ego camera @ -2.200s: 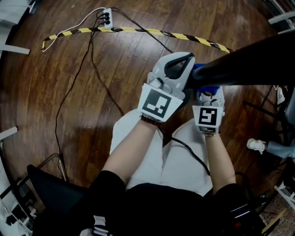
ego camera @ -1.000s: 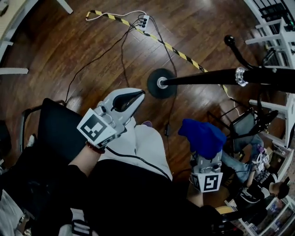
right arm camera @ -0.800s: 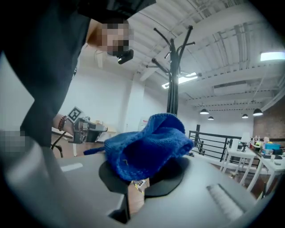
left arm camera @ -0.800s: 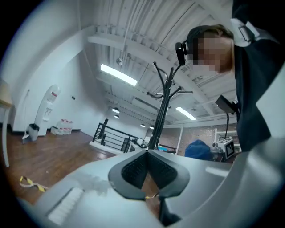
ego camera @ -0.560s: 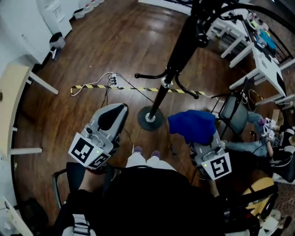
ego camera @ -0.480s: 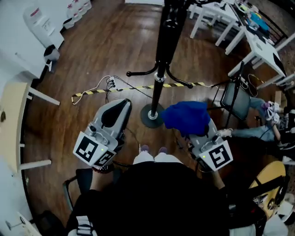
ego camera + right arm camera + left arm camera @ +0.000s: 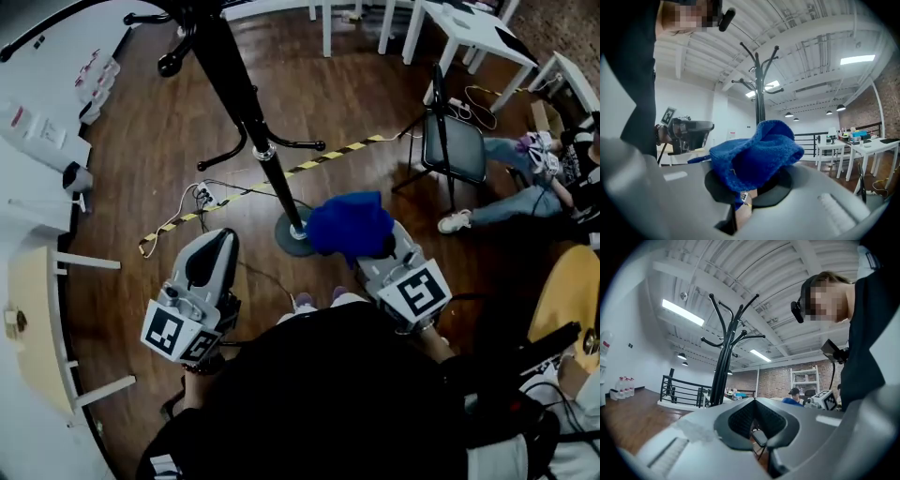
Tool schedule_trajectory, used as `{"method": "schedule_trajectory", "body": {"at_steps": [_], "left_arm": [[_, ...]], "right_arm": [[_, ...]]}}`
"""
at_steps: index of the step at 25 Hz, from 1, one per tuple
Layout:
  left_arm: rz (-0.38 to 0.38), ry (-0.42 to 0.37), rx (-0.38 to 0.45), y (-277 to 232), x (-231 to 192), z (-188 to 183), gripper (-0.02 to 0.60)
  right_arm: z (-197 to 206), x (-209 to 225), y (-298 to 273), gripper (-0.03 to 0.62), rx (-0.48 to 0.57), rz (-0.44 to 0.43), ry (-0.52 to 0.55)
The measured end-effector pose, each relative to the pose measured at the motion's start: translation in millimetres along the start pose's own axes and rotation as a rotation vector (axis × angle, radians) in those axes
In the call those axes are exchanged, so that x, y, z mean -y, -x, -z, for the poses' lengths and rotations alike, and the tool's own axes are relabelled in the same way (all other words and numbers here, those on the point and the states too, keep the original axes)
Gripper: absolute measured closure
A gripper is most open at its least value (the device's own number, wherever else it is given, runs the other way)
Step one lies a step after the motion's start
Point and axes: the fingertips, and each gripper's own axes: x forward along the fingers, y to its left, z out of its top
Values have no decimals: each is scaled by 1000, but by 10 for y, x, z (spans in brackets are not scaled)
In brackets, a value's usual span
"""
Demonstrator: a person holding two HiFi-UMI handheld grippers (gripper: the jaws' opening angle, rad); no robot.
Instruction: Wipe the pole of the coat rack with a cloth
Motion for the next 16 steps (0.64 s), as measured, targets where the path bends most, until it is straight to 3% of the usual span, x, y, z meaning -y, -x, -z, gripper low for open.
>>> {"method": "schedule_trajectory", "body": {"at_steps": [5,7,9,11,16], "left_arm": [[85,-20,16,-244,207,-31,577],[104,19,4,-219,240,17,577],[82,86,-7,-119,202,141,577],[32,106,-13,-63,88,239,577],[-15,136,9,-170,-22,319,577]], "right_arm": [[-109,-56,-32,576,15,-27,30],[-70,-103,-96,576,19,-53,60],[163,-160,-210,576,-49,-87,82],[334,-190,-387,576,-114,-119,55],[230,-151,-528,576,-81,-177,42]]}}
